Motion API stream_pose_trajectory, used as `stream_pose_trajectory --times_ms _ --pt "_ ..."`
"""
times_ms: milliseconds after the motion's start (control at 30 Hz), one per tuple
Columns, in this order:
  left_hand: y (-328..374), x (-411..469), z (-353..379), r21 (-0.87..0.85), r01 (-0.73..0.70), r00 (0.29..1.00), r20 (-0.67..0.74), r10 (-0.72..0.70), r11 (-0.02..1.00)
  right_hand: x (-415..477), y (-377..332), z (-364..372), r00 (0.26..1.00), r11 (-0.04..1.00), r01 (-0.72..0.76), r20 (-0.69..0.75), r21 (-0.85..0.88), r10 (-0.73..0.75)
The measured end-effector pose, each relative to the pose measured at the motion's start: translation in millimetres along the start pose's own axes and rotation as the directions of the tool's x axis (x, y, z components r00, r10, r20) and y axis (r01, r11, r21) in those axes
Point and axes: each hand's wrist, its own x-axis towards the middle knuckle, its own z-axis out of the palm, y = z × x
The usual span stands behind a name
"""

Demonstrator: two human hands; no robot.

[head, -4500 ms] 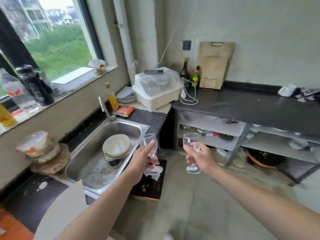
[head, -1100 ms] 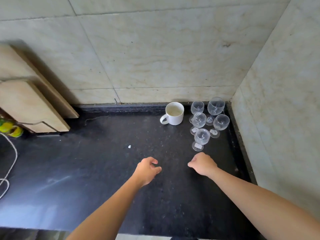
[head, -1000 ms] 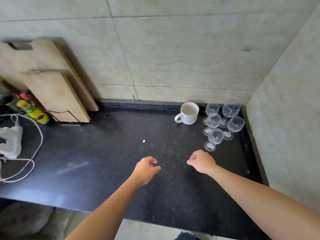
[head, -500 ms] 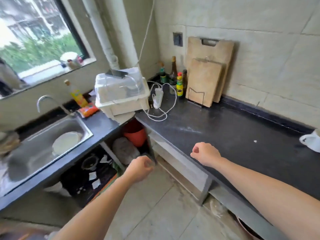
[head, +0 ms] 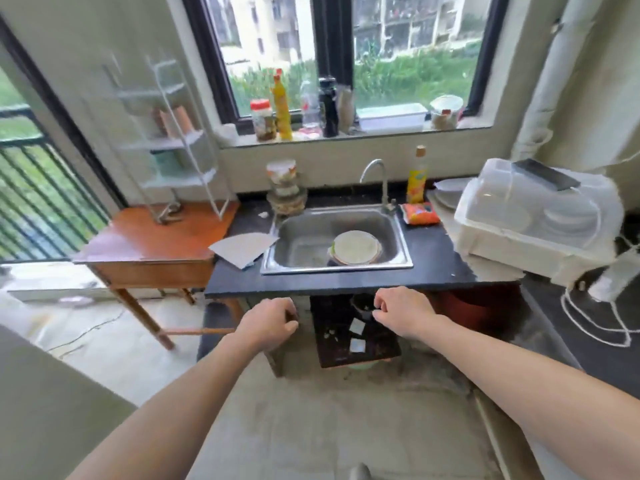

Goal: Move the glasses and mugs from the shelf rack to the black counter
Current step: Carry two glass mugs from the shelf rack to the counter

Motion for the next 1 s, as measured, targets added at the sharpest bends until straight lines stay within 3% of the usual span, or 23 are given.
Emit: stream_pose_trajectory --times_ms 300,533,633,800,1000 --pt "-137.1 38.7 -84.1 -0.140 0.307 0.937 -0.131 -0.325 0.941 188.5 -172.2 3.4 0.931 0.932 0.362 0.039 0.021 -0.362" --pt "-243.2 31.2 -141.4 -0.213 0.511 0.817 -0.181 -0.547 0.833 268.8 -311.6 8.1 0.802 0.802 0.591 0.049 0.085 -0.596" --pt "-288.3 39.9 -166.1 -0.249 0.531 0.793 -0.191 -0.578 0.810 303.4 -364.1 5.0 0.781 0.781 0.617 0.051 0.095 -0.623" --pt "-369.8 73.8 -213.9 -0.280 0.459 0.810 -0.258 -0.527 0.843 371.5 -453.7 -5.7 0.766 0.759 0.643 -0.095 0.105 -0.636" --pt "-461.8 120.5 -293.9 -0.237 0.382 0.856 -0.275 -0.439 0.893 450.5 -551.3 -55.3 0.822 0.794 0.559 -0.284 0.241 -0.493"
